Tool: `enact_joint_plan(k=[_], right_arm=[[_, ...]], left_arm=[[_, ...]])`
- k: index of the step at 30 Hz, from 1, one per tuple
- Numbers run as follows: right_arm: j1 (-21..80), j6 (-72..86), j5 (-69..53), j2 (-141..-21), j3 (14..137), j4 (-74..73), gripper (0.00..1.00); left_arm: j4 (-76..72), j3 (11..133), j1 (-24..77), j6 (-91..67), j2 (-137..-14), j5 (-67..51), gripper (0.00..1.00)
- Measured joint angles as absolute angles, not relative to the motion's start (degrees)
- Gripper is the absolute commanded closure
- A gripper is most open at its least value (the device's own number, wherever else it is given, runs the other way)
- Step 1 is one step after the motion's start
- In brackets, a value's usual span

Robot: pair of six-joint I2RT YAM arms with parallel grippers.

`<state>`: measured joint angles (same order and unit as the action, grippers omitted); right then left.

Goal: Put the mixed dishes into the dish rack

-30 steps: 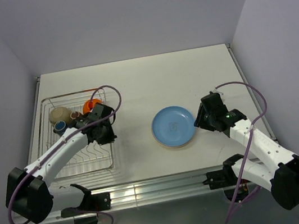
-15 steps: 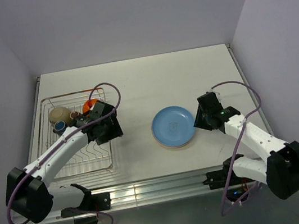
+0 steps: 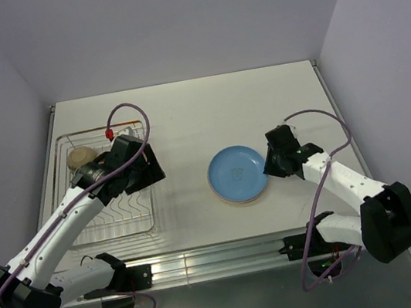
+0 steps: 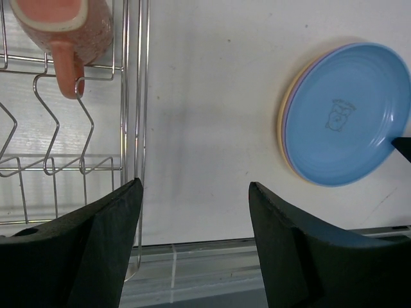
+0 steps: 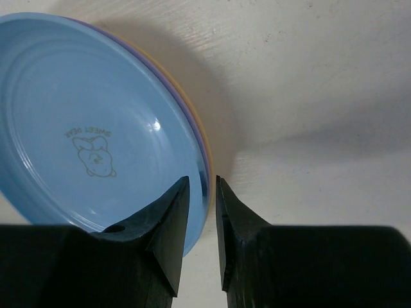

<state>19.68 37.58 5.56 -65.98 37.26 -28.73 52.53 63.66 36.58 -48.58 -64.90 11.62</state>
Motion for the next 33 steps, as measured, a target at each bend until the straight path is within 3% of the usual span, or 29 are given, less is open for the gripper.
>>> enact_joint_plan(k=[10, 13, 16, 24, 33], right_arm=[[20.5, 37.6, 6.0, -67.7, 37.6, -28.0, 0.74], [20.5, 37.6, 6.1, -68.6, 37.6, -27.4, 0.83], [20.5, 37.2, 6.2, -69.2, 37.6, -27.0, 1.0], [21.8, 37.4, 8.4, -67.7, 39.3, -28.7, 1.0], [22.7, 35.9, 9.3, -58.2, 46.8, -35.4, 1.0]], left_arm=[[54.4, 64.3, 38.9, -49.9, -64.0, 11.9, 0.27], [55.1, 64.7, 39.3, -50.3, -63.9, 11.9, 0.27], [55.5, 65.6, 39.6, -50.4, -63.5, 11.8, 0.27], [55.1, 67.5, 40.2, -50.5, -62.5, 10.8, 0.27], [48.5, 67.0, 40.9, -50.7, -62.8, 3.0, 0.23]])
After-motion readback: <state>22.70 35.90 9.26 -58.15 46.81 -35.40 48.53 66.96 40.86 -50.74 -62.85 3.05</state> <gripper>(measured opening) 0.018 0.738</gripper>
